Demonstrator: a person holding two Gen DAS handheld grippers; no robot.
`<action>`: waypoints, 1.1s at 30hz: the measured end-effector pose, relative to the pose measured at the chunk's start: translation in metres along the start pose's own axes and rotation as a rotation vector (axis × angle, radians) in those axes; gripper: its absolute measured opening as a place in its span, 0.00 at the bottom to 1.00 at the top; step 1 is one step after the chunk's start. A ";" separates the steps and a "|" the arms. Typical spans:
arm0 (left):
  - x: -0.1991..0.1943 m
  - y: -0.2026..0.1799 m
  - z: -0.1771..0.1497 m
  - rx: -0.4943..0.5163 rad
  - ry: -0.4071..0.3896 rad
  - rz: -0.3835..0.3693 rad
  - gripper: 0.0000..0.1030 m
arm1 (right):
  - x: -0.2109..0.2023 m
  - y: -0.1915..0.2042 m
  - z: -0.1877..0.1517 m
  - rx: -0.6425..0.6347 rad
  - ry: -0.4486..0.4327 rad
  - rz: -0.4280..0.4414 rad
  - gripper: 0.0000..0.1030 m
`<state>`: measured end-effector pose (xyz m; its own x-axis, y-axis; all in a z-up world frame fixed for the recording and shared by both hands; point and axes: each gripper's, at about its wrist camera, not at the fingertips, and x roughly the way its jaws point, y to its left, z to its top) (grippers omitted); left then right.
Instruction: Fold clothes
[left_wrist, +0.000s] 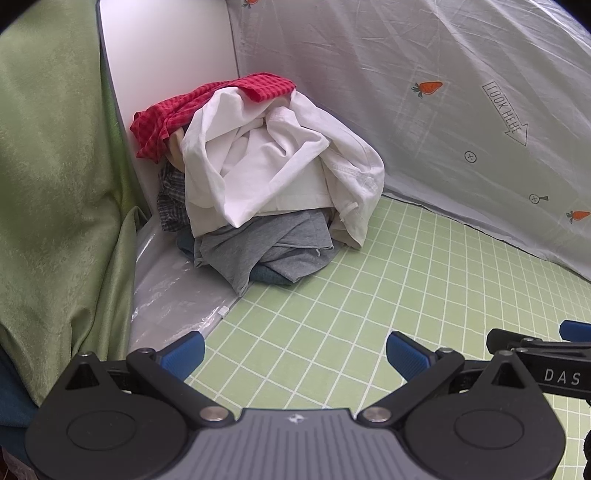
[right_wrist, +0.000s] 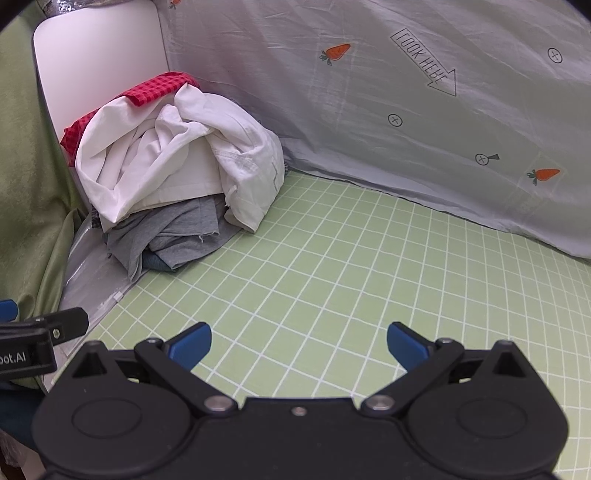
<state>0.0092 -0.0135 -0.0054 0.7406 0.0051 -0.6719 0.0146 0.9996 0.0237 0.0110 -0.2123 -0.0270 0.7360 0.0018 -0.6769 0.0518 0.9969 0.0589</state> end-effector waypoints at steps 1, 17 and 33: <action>0.000 0.000 0.000 0.000 0.001 0.000 1.00 | 0.000 0.000 0.000 0.000 0.001 0.000 1.00; 0.017 0.000 0.007 0.002 0.064 0.040 1.00 | 0.023 0.017 0.007 -0.063 0.058 0.028 1.00; 0.082 0.025 0.092 -0.149 0.118 0.156 1.00 | 0.095 0.056 0.084 -0.179 0.077 0.071 0.99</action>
<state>0.1318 0.0089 0.0080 0.6427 0.1541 -0.7505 -0.1997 0.9794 0.0300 0.1402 -0.1627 -0.0266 0.6795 0.0713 -0.7302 -0.1238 0.9921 -0.0183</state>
